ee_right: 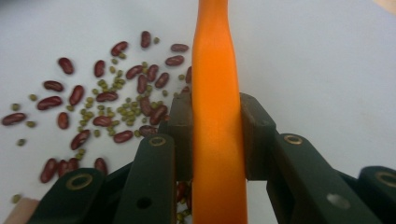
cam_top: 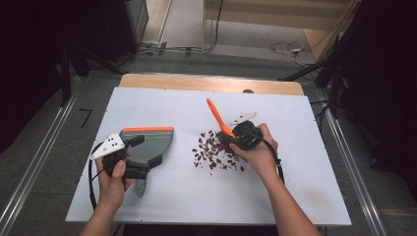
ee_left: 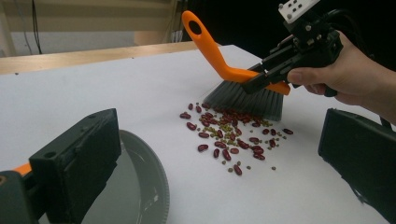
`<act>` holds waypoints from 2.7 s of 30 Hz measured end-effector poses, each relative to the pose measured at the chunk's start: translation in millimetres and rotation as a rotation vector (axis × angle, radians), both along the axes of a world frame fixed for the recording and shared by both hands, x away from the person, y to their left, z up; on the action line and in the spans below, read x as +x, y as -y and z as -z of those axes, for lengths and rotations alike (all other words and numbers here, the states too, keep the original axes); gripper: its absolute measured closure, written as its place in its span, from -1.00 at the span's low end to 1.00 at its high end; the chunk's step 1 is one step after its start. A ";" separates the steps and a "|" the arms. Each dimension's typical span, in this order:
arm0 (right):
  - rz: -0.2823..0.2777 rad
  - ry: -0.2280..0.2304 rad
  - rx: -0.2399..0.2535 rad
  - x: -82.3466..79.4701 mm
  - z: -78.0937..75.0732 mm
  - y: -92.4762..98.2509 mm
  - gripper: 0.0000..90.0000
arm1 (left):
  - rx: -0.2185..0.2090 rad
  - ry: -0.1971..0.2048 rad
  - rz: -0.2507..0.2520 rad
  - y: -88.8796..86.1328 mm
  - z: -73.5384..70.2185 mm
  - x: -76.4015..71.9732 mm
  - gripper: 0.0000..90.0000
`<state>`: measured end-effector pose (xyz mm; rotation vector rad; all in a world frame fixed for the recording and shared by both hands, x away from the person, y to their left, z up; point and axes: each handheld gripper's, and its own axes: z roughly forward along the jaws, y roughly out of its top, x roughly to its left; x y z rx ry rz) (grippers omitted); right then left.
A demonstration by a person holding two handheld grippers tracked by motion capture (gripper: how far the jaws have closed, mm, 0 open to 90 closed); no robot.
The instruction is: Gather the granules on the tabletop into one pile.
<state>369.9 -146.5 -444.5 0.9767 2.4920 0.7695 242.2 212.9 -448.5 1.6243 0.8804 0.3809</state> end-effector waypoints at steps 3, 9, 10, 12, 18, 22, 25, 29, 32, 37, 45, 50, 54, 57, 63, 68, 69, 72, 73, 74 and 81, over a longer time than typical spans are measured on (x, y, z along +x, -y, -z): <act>0.000 0.021 -0.006 2.3 -4.7 3.0 0.53 | 0.000 0.003 0.000 -0.3 -0.6 -0.5 -1.00; -0.047 0.078 0.028 18.7 -15.4 1.2 0.53 | 0.004 0.000 -0.001 -0.4 -0.3 0.0 -1.00; -0.072 0.088 0.024 23.5 -15.1 -1.4 0.53 | 0.004 0.000 0.000 -0.1 -0.1 0.0 -1.00; -0.102 0.096 0.018 32.9 -12.6 -7.0 0.53 | 0.002 -0.001 0.002 0.6 0.1 0.2 -1.00; -0.183 0.133 -0.028 57.7 -0.4 -27.4 0.53 | 0.007 -0.006 0.006 3.0 1.5 0.6 -1.00; -0.224 0.130 -0.074 60.5 4.4 -39.1 0.53 | 0.011 -0.007 0.011 3.0 2.2 0.2 -1.00; -0.252 0.118 -0.098 55.7 4.8 -44.8 0.54 | 0.010 -0.007 0.011 2.7 2.2 0.0 -1.00; -0.292 0.123 -0.123 47.1 5.8 -47.3 0.54 | 0.009 -0.003 0.016 3.7 1.7 -0.4 -1.00; -0.318 0.115 -0.116 40.5 6.8 -46.5 0.54 | 0.015 0.004 0.026 4.7 1.7 -0.6 -1.00; -0.361 0.101 -0.115 28.7 5.2 -45.7 0.54 | 0.020 -0.002 0.027 5.4 2.7 1.1 -1.00; -0.409 0.091 -0.106 16.3 0.7 -42.3 0.53 | 0.017 0.001 0.027 5.6 3.2 0.8 -1.00; -0.405 0.112 -0.093 17.4 -8.1 -42.5 0.53 | 0.019 -0.001 0.025 5.0 3.3 1.2 -1.00; -0.380 0.146 -0.102 27.5 -10.2 -44.1 0.53 | 0.014 -0.002 0.020 4.9 3.8 1.6 -1.00; -0.375 0.161 -0.115 35.1 -4.7 -49.7 0.53 | 0.017 -0.003 0.021 4.5 3.9 1.8 -1.00; -0.391 0.114 -0.106 36.1 4.5 -60.2 0.54 | 0.012 -0.001 0.023 3.5 3.7 1.0 -1.00; -0.441 0.100 -0.124 23.6 3.9 -61.4 0.54 | 0.019 -0.005 0.022 3.3 4.3 1.7 -1.00; -0.449 0.096 -0.122 22.0 3.5 -60.7 0.54 | 0.019 -0.004 0.022 3.6 4.3 1.6 -1.00; -0.494 0.096 -0.109 15.3 3.5 -57.2 0.54 | 0.017 -0.004 0.023 4.0 3.9 1.1 -1.00; -0.500 0.099 -0.110 13.4 3.4 -55.9 0.53 | 0.016 -0.004 0.022 4.0 3.7 1.0 -1.00; -0.508 0.103 -0.107 12.3 2.9 -54.7 0.53 | 0.017 -0.004 0.020 4.1 3.8 1.0 -1.00; -0.444 0.118 -0.027 -2.1 -21.4 -46.1 0.53 | 0.024 -0.005 0.017 4.4 4.1 1.8 -1.00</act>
